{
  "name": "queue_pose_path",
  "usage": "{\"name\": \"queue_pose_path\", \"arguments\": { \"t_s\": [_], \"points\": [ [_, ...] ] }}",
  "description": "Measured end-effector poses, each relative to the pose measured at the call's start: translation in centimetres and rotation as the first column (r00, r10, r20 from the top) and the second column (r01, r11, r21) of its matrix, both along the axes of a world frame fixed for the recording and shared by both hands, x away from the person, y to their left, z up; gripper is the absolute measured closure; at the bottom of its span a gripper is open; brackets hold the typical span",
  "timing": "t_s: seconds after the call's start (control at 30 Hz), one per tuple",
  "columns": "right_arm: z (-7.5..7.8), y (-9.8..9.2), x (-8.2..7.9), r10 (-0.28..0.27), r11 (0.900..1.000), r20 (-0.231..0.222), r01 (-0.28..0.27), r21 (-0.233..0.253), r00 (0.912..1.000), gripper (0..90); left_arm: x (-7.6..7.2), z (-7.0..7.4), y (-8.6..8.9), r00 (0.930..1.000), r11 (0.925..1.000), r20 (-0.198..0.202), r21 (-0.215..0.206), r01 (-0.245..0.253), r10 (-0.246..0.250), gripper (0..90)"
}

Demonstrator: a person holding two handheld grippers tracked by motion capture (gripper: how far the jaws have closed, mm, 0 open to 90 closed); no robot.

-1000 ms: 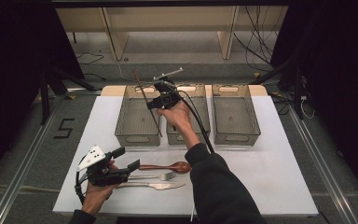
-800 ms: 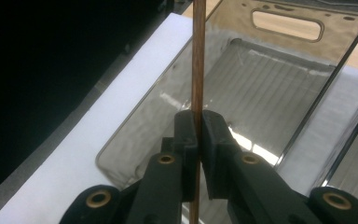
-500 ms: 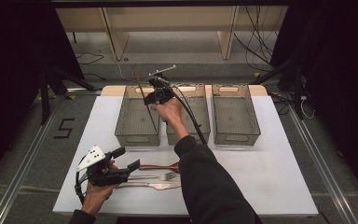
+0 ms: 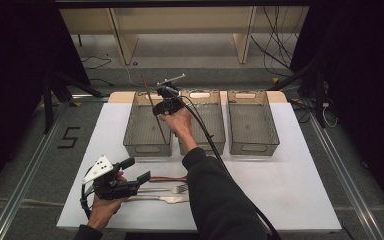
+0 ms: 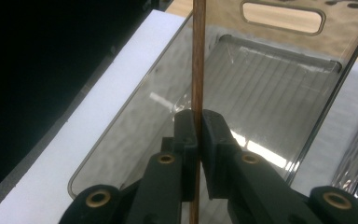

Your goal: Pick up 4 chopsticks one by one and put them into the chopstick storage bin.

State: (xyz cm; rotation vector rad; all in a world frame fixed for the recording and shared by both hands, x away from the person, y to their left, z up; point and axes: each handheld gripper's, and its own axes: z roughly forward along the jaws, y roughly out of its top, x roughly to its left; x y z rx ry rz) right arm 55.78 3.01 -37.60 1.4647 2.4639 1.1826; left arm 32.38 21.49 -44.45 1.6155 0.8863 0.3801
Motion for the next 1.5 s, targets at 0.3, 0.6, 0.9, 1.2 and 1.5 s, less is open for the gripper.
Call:
{"name": "queue_pose_path", "arguments": {
  "t_s": [0.3,0.6,0.9,1.2,1.5],
  "points": [
    [-1.1,0.1,-0.1,-0.025,0.999,-0.027,0.024,-0.041,0.9993,84.1,0.0,0.0,0.0,1.0,1.0,0.0,0.003,0.002,-0.002,16.6],
    [0.3,-1.0,-0.8,0.005,1.0,-0.003,-0.005,-0.008,1.0,57.8,0.0,0.0,0.0,1.0,1.0,0.0,0.006,0.001,-0.001,16.7],
    [2.7,-3.6,-3.2,0.081,0.997,0.066,-0.08,-0.013,0.9945,43.3,0.0,0.0,0.0,1.0,0.9999,-0.003,0.01,-0.001,0.001,16.6],
    [4.1,-8.1,-7.3,0.148,0.989,0.11,-0.145,-0.036,0.9828,34.7,0.0,-0.1,-0.1,1.0,0.9999,-0.008,0.013,0.001,-0.001,16.6],
    [3.4,-12.6,-10.9,0.165,0.984,0.115,-0.156,-0.082,0.9797,32.0,0.0,-0.1,-0.1,1.0,0.9999,-0.01,0.011,-0.003,0.003,16.5]
  ]
}}
